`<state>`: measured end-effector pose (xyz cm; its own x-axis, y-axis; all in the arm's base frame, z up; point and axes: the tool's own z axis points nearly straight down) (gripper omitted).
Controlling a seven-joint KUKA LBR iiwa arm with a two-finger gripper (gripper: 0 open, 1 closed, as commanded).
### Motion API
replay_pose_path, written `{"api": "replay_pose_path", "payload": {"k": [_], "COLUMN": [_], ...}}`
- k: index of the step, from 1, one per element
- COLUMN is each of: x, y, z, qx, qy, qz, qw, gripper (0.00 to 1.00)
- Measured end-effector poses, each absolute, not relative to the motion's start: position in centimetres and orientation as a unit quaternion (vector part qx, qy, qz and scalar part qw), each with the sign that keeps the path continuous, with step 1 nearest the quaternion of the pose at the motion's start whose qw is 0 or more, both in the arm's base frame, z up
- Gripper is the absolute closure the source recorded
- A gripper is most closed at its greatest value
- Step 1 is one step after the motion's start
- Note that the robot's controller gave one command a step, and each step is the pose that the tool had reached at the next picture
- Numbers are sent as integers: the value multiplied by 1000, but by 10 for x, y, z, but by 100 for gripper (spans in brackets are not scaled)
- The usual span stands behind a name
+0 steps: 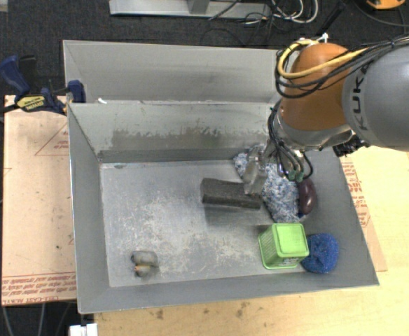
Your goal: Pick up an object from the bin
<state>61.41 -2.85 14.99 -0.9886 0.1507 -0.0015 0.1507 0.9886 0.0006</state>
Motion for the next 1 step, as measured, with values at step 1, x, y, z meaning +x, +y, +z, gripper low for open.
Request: {"api": "replay_pose_path", "payload": {"k": [1], "x": [601], "y": [-21], "z": [183], "qx": [76], "qy": [997], "qz": [1], "qw": [0], "gripper": [100]}}
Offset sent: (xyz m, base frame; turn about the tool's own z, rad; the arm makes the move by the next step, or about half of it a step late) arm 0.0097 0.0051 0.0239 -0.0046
